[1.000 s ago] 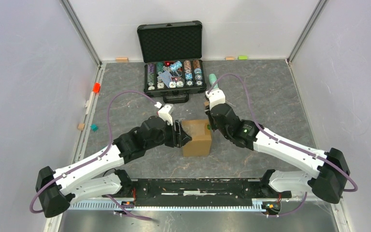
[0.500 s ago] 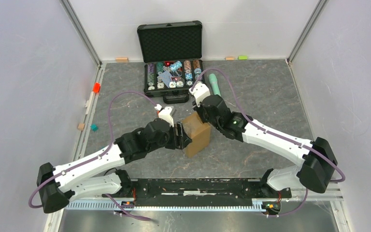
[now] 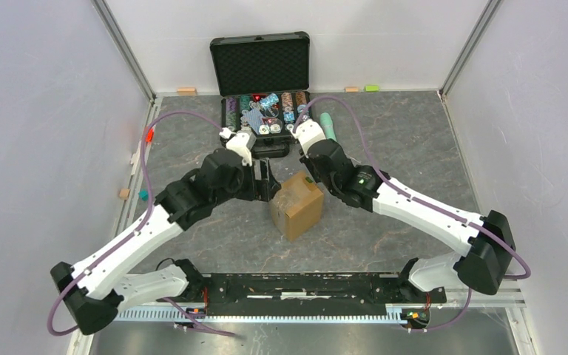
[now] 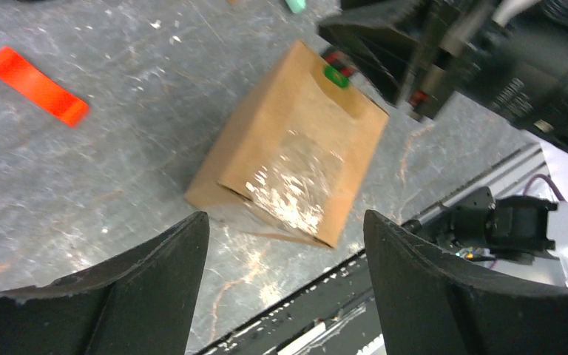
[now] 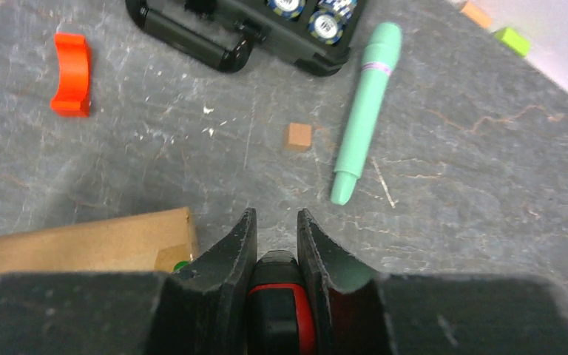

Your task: Unpack the express box

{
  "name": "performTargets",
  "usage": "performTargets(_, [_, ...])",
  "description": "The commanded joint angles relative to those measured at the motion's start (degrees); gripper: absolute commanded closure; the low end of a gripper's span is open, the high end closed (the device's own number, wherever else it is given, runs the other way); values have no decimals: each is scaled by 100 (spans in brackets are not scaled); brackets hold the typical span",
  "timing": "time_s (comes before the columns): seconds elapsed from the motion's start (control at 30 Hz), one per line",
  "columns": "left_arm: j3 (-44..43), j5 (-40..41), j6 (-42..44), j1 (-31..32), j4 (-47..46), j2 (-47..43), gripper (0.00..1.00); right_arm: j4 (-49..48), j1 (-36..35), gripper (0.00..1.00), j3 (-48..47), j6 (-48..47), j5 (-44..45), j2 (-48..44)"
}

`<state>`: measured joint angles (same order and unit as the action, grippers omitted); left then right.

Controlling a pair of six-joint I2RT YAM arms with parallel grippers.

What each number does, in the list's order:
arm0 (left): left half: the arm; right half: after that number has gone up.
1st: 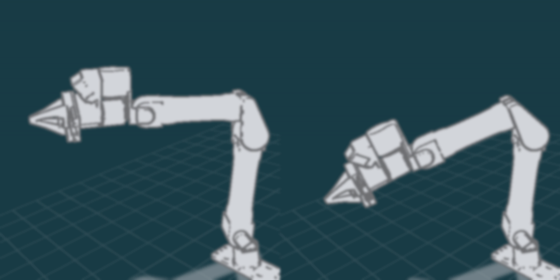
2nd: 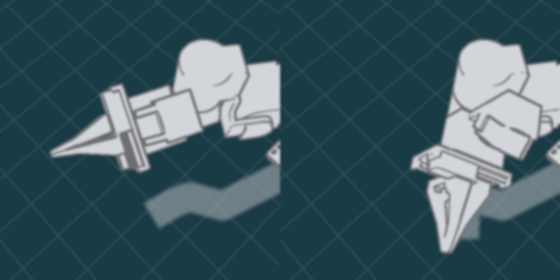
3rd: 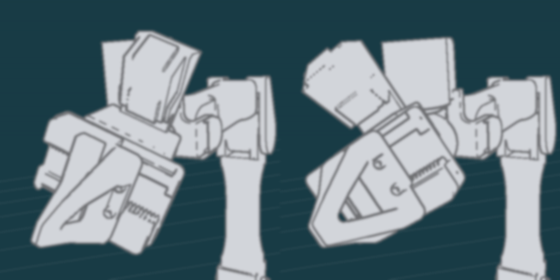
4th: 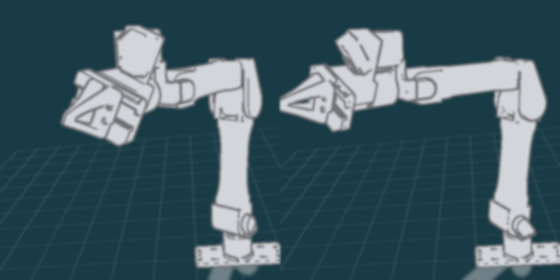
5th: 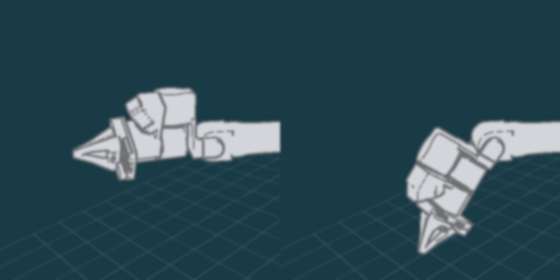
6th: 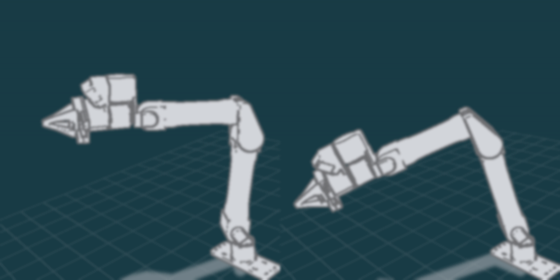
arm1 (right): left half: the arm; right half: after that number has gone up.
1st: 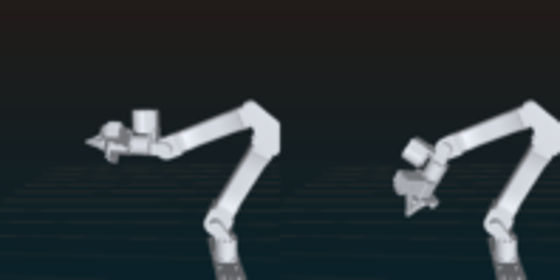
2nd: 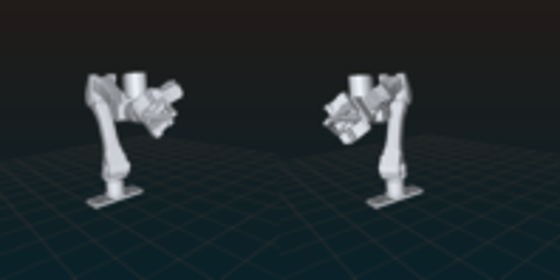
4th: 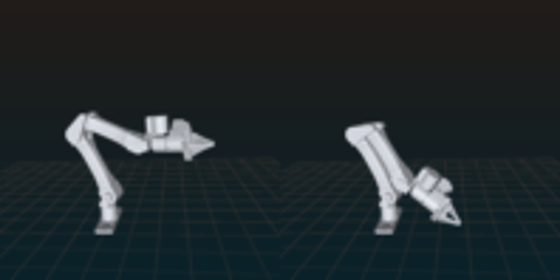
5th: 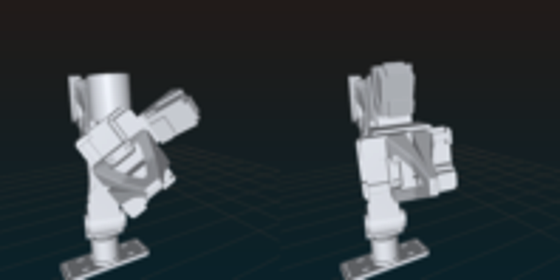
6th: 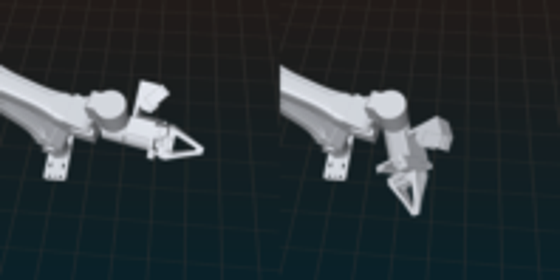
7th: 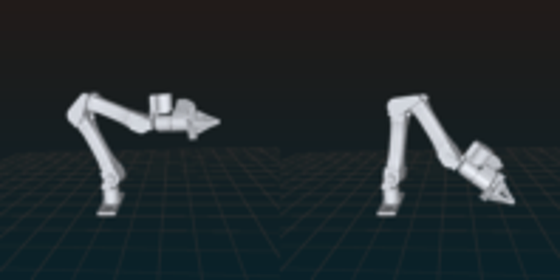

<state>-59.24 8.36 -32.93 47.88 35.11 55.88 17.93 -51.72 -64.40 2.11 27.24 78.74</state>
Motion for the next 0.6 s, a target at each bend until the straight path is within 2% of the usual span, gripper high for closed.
performTargets(0.0, [-364, -1275, 1318, -707, 91, 602, 13, 517, 13, 100, -779, 80, 668, -276])
performTargets(0.13, [-380, -2385, 1538, -1246, -329, 1060, 14, 854, 14, 100, -1110, 113, 140, -704])
performTargets(0.27, [-232, -3127, 1472, -1421, -784, 1337, 15, 990, -13, 100, -1181, 208, -640, -1217])
performTargets(0.43, [187, -3445, 975, -1426, -1298, 1424, 17, 845, -74, 100, -1082, 450, -1708, -1807])
performTargets(0.57, [518, -3316, 541, -1417, -1507, 1446, 23, 315, -148, 100, -797, 711, -2547, -2193])
